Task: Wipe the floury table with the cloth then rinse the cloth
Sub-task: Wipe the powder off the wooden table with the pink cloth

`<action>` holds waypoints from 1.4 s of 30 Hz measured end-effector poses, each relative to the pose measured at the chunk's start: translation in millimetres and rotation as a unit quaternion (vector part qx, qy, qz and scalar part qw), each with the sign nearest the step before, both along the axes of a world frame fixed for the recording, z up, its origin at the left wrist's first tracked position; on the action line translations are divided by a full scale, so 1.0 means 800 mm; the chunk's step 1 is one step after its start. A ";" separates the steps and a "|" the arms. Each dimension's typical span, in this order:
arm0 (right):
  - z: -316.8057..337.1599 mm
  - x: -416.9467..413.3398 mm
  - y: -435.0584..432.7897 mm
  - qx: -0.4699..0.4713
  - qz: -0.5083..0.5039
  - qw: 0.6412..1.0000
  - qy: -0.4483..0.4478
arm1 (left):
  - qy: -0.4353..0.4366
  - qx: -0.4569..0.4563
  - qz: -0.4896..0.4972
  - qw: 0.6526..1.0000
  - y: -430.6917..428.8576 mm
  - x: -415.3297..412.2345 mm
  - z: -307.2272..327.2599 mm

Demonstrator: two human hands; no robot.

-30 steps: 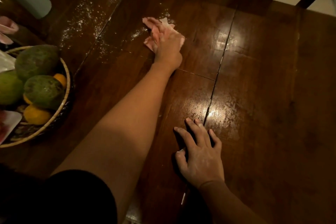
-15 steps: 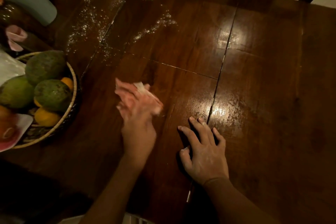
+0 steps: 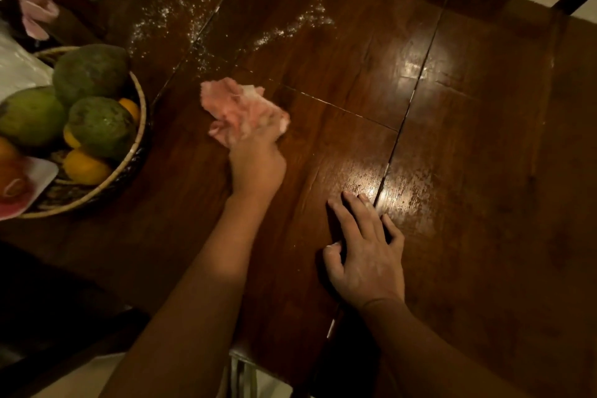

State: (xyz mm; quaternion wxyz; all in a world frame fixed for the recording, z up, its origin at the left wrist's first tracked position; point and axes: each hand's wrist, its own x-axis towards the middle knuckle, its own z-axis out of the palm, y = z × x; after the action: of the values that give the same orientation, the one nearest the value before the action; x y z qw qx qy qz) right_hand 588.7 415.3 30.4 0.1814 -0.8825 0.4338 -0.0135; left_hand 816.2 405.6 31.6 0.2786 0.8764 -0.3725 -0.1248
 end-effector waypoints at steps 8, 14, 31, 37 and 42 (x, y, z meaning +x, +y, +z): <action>-0.001 -0.002 -0.003 0.015 -0.001 1.000 0.018 | 0.107 -0.040 -0.079 0.990 0.108 -0.024 0.005; 0.000 0.002 -0.008 0.021 0.010 1.000 0.019 | 0.037 -0.028 0.056 0.997 0.151 -0.126 0.004; 0.005 -0.255 -0.130 0.073 0.335 0.939 0.008 | 0.043 0.005 0.112 0.993 0.160 -0.390 0.012; 0.006 -0.440 -0.207 0.024 0.251 0.965 0.074 | 0.111 -0.031 -0.159 0.980 0.119 -0.582 0.018; 0.019 -0.543 -0.222 -0.013 0.215 0.972 0.089 | 0.073 -0.039 -0.080 0.993 0.124 -0.555 0.026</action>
State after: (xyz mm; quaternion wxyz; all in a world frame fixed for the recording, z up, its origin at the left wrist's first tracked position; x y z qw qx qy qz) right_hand 154.0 237.8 45.2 0.1295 -0.9549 0.2481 0.0990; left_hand 371.9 504.9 52.2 0.3280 0.8211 -0.4243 -0.1954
